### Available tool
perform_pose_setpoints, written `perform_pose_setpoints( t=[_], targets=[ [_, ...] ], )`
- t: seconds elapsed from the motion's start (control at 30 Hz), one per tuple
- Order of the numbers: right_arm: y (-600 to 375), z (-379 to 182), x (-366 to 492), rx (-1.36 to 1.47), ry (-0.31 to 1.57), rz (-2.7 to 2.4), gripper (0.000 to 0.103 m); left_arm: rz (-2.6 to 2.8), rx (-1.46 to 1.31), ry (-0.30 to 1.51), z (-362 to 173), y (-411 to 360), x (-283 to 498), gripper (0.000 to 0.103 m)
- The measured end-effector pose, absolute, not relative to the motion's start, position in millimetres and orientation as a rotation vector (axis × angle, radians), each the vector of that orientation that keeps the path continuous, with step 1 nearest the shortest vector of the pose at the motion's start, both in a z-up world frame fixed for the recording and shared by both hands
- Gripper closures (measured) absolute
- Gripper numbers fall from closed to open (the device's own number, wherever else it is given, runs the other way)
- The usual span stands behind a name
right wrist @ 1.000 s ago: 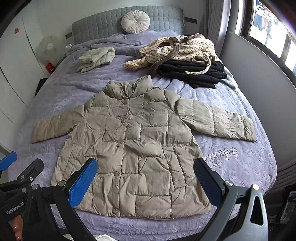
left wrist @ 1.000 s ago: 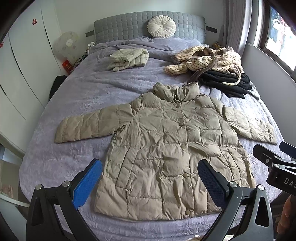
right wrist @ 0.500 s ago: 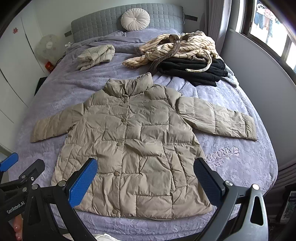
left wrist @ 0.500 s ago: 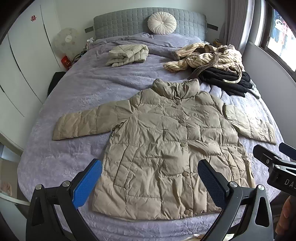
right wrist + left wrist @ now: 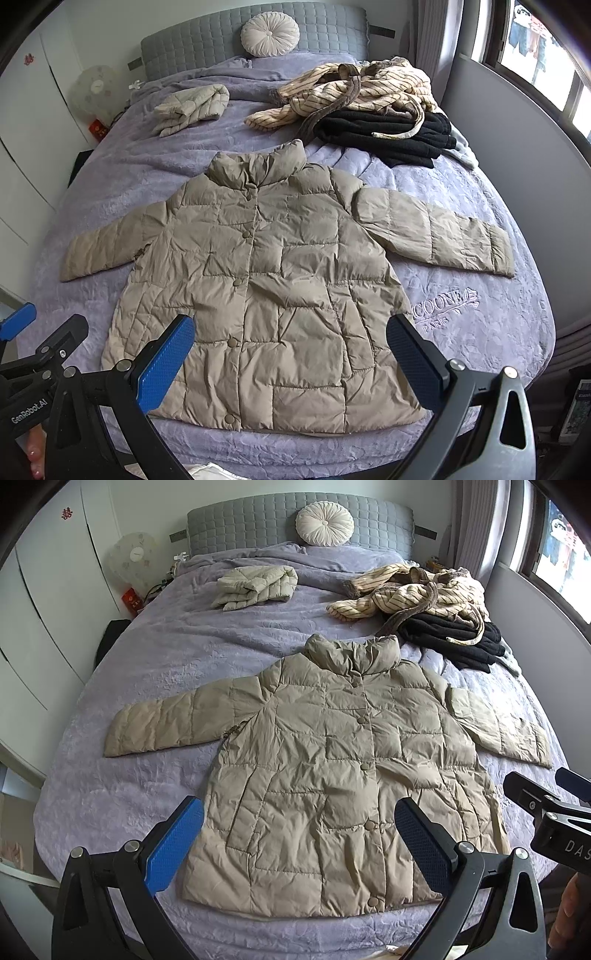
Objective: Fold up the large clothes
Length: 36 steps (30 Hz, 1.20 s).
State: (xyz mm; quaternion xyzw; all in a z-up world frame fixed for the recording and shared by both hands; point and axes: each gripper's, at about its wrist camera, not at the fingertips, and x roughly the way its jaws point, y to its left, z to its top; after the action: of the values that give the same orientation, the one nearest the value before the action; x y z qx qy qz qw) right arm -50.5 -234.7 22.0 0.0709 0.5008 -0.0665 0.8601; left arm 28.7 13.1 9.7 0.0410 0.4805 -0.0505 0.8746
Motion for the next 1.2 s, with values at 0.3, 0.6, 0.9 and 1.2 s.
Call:
perform_pose_setpoints(
  t=[0.3,0.6,0.9,1.2],
  targets=[
    [-236,23,-54,0.169,1.054,-0.123,0.0,-0.107,0.086,1.005,11,14,30,0.0],
    [-237,31,-49,0.179,1.06,-0.103,0.0,-0.111,0.087,1.003,8,15,28,0.0],
    [-238,32,-48,0.184,1.061,-0.081,0.0,-0.108,0.086,1.006,6,15,27,0.0],
    [-236,30,-47,0.188,1.066,-0.073,0.0,-0.109,0.086,1.007,6,15,28,0.0]
  ],
)
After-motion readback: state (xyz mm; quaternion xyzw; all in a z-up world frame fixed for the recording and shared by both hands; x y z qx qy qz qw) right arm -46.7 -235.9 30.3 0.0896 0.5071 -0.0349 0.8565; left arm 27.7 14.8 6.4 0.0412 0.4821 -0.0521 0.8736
